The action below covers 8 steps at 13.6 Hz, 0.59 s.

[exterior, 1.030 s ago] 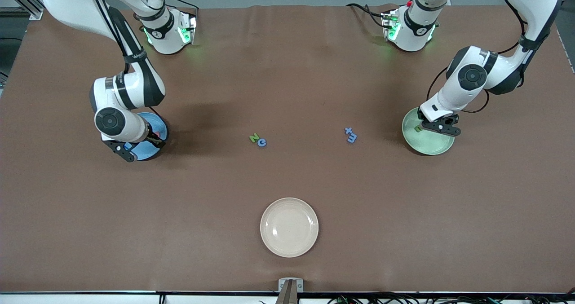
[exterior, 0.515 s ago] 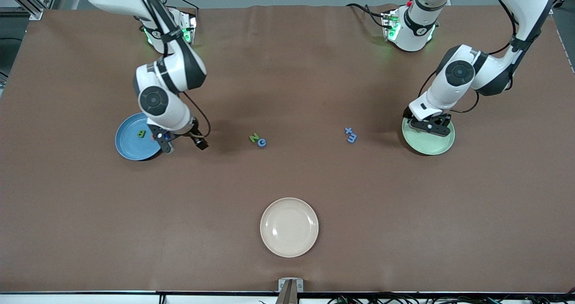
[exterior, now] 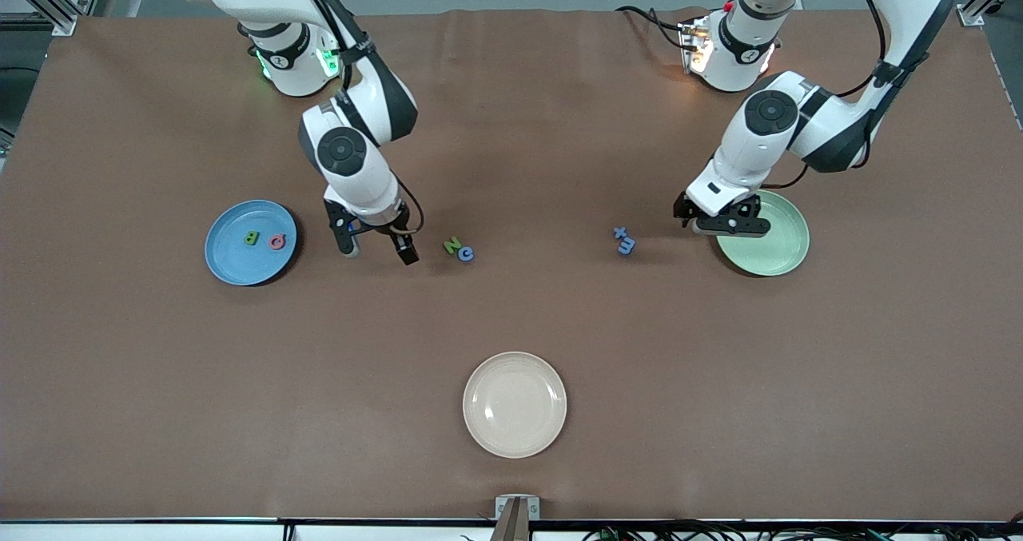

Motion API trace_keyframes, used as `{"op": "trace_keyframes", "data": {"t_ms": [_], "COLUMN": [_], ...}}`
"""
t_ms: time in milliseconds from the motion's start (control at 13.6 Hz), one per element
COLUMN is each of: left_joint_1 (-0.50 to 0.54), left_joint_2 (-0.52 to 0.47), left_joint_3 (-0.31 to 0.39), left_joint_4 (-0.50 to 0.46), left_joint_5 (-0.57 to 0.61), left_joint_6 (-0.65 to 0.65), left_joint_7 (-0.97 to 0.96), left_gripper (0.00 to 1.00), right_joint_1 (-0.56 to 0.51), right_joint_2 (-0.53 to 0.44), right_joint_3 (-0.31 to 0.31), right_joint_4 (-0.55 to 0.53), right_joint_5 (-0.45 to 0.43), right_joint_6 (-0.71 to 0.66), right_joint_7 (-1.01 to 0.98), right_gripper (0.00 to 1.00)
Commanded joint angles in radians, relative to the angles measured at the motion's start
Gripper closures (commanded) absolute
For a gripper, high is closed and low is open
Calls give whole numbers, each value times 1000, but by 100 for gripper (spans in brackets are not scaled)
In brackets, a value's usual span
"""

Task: Sort uppercase to blue plate, lowercase to green plate
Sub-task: 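Reach the left gripper to the blue x while the right gripper reaches the N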

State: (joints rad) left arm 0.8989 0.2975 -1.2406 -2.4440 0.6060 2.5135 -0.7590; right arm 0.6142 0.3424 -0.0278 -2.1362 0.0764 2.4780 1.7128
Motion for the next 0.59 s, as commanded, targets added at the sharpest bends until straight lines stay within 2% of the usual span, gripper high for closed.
{"op": "trace_keyframes", "data": {"t_ms": [0, 221, 368, 515], "left_joint_1": [-108, -234, -363, -518], "left_joint_2": [70, 158, 204, 209], "left_joint_3": [-2, 36, 123, 247], "left_joint_4": [89, 163, 222, 269], "left_joint_5": [-41, -52, -51, -49], "left_joint_6": [-73, -102, -126, -134], "left_joint_7": [-155, -308, -408, -463], "left_gripper": [1, 1, 1, 1], "right_joint_1": [65, 91, 96, 102], "right_joint_2": [67, 131, 171, 188], "right_joint_3": [-11, -11, -11, -11], "right_joint_4": [71, 133, 172, 188], "right_joint_5": [16, 14, 14, 13], "right_joint_6": [-2, -1, -1, -1], "right_joint_7": [77, 109, 137, 146], "right_gripper": [0, 1, 3, 5]}}
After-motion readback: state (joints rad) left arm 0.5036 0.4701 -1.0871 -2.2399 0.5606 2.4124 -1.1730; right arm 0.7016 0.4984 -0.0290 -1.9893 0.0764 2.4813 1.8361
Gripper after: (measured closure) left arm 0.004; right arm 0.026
